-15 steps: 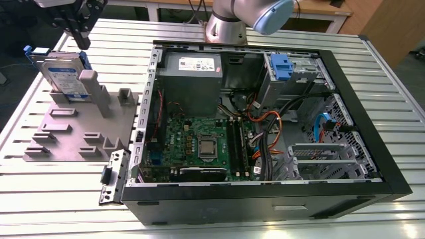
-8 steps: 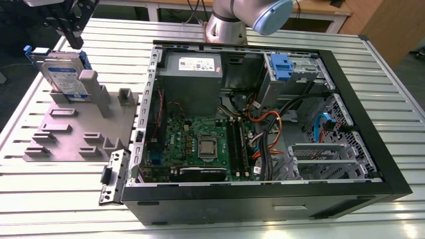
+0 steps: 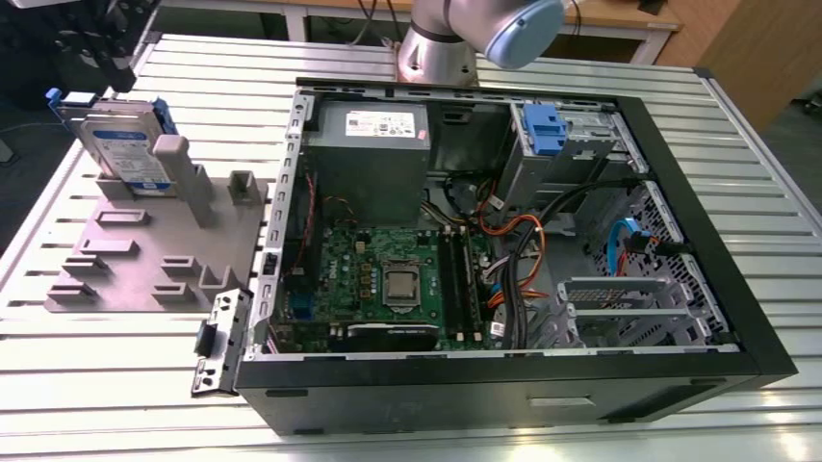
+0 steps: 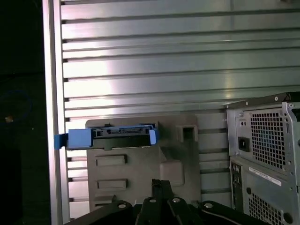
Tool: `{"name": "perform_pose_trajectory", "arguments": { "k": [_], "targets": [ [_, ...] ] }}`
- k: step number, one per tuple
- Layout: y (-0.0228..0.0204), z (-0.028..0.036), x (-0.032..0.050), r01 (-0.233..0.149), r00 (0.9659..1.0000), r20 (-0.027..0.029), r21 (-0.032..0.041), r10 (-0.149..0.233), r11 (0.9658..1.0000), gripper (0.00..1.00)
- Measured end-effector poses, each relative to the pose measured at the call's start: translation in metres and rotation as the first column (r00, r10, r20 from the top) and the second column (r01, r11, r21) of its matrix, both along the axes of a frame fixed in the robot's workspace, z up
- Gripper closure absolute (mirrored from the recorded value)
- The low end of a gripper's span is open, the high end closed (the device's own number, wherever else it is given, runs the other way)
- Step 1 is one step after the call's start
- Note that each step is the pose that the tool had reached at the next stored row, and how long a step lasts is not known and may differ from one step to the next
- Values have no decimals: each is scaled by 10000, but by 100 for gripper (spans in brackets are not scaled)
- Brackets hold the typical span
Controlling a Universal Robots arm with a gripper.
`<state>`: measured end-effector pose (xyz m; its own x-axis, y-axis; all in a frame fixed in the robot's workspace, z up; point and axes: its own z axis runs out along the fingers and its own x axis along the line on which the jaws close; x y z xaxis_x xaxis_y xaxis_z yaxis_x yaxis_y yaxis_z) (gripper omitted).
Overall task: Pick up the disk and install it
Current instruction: 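Reach for the disk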
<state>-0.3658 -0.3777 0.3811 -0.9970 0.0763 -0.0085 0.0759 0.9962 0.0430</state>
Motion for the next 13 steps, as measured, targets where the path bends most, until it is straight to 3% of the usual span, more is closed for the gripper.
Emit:
{"name": "perform_pose_trajectory", "arguments": {
  "k": [13],
  "targets": [
    [167,-58,-506,2,10000,-7,0,-2,10000,89]
  ]
}}
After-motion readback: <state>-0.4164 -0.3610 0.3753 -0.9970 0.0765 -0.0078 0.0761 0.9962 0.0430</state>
